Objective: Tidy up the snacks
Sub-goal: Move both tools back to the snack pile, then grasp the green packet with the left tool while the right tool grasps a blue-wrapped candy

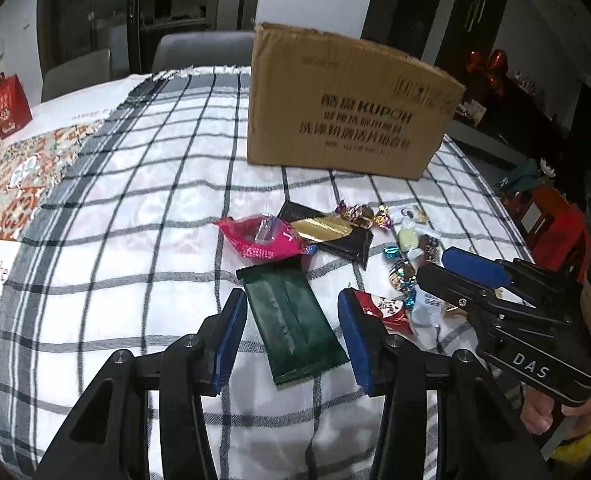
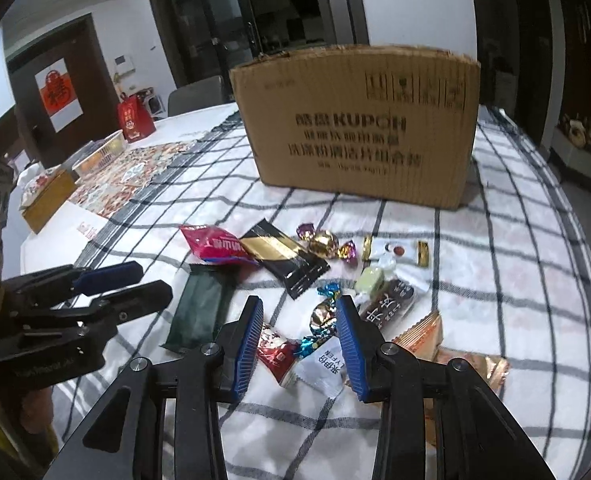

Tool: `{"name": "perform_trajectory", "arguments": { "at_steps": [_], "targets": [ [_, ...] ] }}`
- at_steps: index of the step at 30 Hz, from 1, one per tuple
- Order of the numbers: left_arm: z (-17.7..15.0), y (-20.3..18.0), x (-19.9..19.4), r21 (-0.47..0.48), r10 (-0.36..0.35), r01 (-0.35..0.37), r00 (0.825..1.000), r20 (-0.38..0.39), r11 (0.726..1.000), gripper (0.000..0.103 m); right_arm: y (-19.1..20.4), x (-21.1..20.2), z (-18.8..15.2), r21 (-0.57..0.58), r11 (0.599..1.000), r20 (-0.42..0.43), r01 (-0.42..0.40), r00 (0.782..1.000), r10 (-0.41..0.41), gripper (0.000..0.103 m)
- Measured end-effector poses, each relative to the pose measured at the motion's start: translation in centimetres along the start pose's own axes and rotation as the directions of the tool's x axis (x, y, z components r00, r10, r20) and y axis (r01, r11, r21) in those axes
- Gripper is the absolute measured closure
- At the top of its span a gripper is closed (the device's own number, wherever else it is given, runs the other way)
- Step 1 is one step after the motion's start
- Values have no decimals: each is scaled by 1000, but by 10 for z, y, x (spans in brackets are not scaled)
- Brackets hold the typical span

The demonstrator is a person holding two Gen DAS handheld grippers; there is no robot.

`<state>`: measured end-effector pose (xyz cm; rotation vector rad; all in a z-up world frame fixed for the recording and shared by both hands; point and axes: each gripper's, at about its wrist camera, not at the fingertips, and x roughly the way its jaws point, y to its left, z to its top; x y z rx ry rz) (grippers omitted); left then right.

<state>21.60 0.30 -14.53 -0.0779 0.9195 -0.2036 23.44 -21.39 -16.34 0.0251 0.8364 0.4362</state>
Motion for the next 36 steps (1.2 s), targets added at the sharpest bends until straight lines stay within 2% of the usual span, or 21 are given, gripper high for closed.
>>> {"name": "perform_trajectory", "arguments": {
  "at_steps": [12,24,31,34,36],
  "targets": [
    [1,4,36,-34,-1,-2,998,-66,999,57,-9,26,1,20,1000,-55,22,998,-21,65],
    [1,-3,47,-5,99,-99,993,-65,995,56,3,41,4,-60,996,-74,60,995,-64,65],
    [-1,-3,53,-20,110,-112,991,-75,993,52,7,47,2,-118,989,-84,89,991,-100,65],
    [-2,-4,53,-11,110,-111,991,-71,994,55,10,49,2,-141,984,-82,107,989,-120,72],
    [-2,-3,52,-12,98,-99,993,-71,995,55,9,49,2,-141,984,-82,113,989,-126,80]
  ]
}}
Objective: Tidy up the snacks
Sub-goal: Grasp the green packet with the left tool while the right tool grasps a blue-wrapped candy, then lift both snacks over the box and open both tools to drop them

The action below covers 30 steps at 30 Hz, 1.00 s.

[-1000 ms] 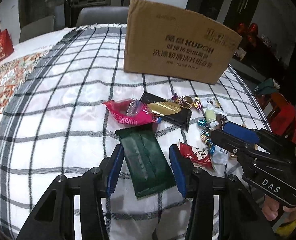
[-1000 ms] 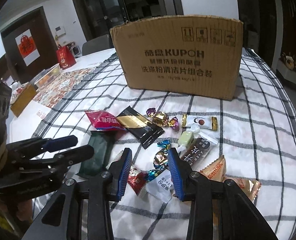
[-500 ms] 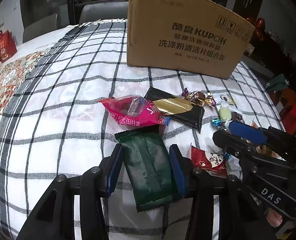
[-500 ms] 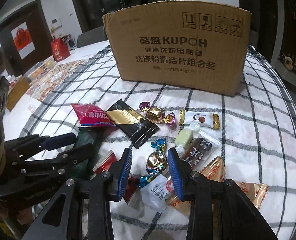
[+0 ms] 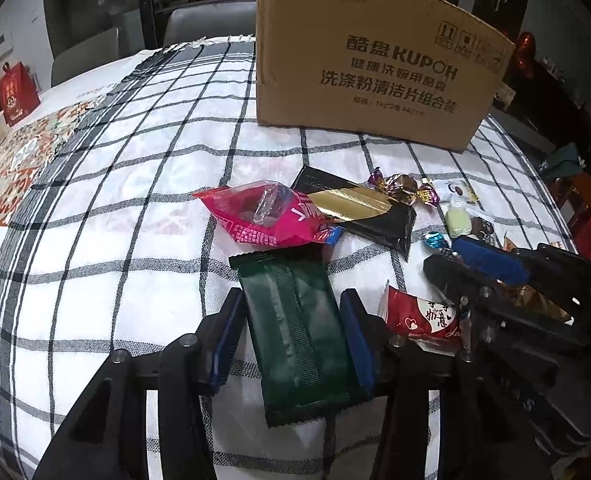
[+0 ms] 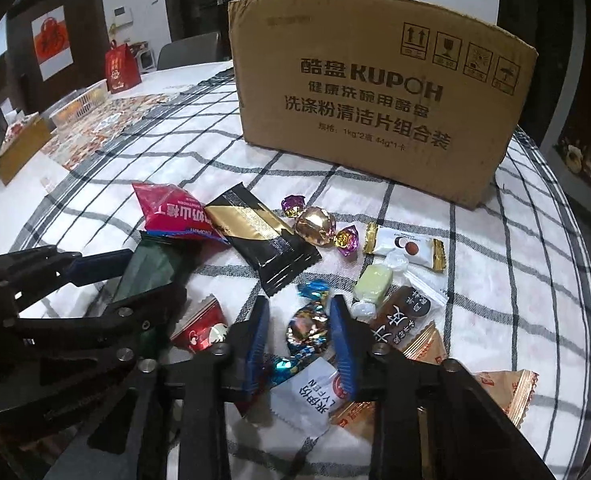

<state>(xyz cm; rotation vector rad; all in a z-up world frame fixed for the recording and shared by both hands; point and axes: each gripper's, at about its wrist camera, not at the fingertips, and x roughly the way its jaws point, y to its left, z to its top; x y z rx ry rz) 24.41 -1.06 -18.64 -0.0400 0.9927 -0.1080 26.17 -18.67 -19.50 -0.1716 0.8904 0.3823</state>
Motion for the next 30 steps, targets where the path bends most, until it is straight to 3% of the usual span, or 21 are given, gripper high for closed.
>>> {"name": "perform_trajectory", "arguments": {
  "at_steps": [15,30],
  "targets": [
    [-5,1,-42,2,-43,43,998,53,999,58,8,-40,3,38,998,79,-48,996,45,80],
    [-3,-7,-101,34,-84,79,983,162,996,58,14,-97,7,51,996,189,-67,980,57,81]
  ]
}}
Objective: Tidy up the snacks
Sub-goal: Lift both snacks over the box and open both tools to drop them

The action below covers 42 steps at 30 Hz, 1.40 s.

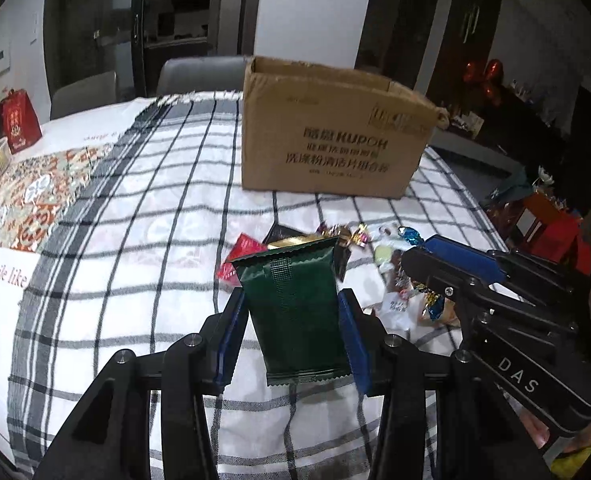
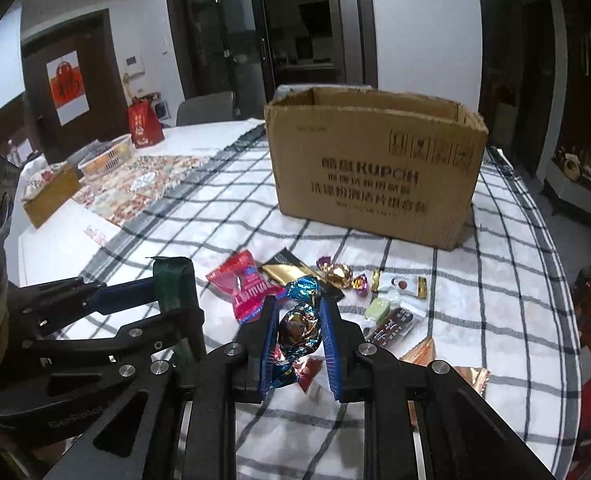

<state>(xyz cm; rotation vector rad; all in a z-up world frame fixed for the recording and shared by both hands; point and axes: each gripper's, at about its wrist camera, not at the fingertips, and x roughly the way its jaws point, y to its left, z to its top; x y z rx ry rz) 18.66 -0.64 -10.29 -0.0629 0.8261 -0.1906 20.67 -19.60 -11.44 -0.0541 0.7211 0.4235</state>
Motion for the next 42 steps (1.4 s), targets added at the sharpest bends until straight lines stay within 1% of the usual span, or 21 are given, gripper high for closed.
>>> {"name": "perform_trajectory", "arguments": {
  "at_steps": [4,8,11,19,24,34,42],
  "targets": [
    [9,-1,-11,9,-5,4,999,35,1000,58,-1,-8,7,8,1000,24,0,1000,-1,81],
    [25,-4,-19,39,1,-4,997,79,999,58,-4,-14,15,12,1000,45,4,999,-4,81],
    [39,-5,-24,52,-8,2,994,106,999,58,-7,-18,25,13,1000,67,9,998,-10,81],
    [86,-10,-37,85,-19,3,982,188,996,58,-23,-31,67,34,999,147,32,989,-36,81],
    [113,-14,-38,104,-32,10,976,216,995,58,-34,-34,93,41,998,183,45,982,-52,81],
    [168,-19,-23,141,-35,-2,965,259,990,58,-54,-25,139,38,996,228,77,970,-84,81],
    [213,-26,11,176,-34,-15,963,268,984,58,-79,0,170,42,995,234,94,967,-102,81]
  ]
}}
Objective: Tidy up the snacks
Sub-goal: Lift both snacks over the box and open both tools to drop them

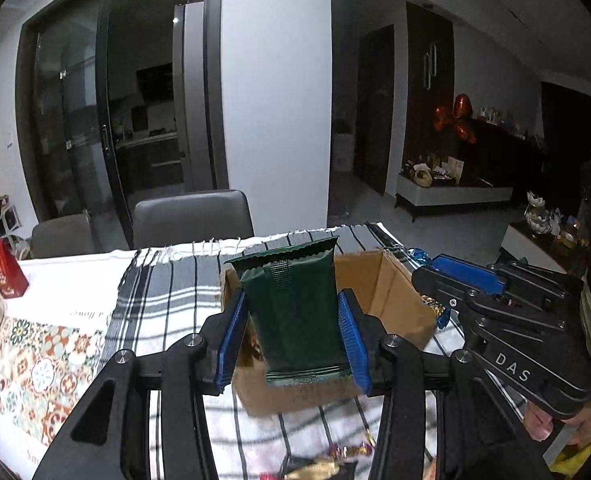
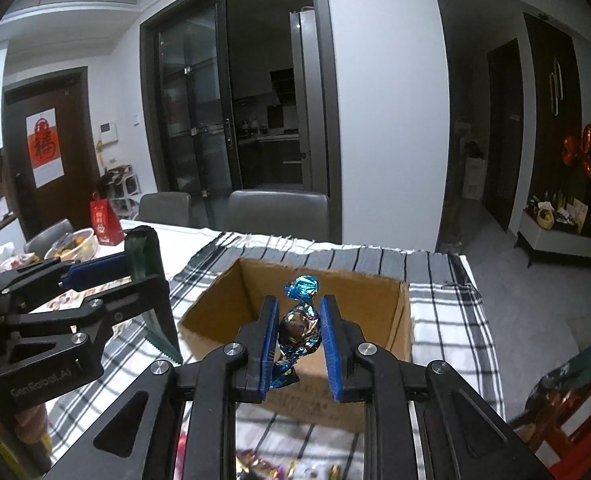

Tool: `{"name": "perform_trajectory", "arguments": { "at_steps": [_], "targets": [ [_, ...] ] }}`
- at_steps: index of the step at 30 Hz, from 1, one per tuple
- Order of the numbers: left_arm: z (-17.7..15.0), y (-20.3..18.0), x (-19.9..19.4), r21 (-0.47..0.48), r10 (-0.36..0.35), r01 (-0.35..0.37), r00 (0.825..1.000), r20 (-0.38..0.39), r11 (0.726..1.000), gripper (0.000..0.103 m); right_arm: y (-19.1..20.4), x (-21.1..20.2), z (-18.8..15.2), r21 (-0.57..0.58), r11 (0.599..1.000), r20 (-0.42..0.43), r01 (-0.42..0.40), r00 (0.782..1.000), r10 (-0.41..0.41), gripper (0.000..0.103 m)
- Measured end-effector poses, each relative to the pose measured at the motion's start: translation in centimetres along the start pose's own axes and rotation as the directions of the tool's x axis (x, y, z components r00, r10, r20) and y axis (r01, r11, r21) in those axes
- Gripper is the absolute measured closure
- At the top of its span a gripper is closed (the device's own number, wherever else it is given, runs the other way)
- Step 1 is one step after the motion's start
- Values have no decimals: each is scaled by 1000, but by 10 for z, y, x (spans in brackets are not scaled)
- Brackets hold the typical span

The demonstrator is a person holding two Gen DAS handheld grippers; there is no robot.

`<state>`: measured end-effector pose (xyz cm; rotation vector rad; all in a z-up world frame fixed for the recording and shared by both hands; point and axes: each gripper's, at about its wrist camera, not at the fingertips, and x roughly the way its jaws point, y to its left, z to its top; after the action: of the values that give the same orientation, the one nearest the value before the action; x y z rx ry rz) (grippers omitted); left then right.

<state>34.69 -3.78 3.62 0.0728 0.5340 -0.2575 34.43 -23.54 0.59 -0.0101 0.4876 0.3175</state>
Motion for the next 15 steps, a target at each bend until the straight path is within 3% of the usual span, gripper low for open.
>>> {"name": "perform_trajectory", "arguments": {
  "at_steps": [9,10,12,15],
  "targets": [
    [16,0,56,-7,-12,12,998,-58,1000,55,-20,36,11,18,1000,-25,13,1000,-13,80],
    [16,1,60,-5,-5,5,998,-63,1000,46,-23,39,12,24,1000,-31,20,999,-19,78],
    [15,2,63,-8,19,-19,998,-58,1000,38,-26,41,10,31,999,-36,36,999,-35,56],
    [12,1,60,-12,28,-29,998,-58,1000,37,-29,38,7,32,998,-32,62,998,-61,55]
  ]
}}
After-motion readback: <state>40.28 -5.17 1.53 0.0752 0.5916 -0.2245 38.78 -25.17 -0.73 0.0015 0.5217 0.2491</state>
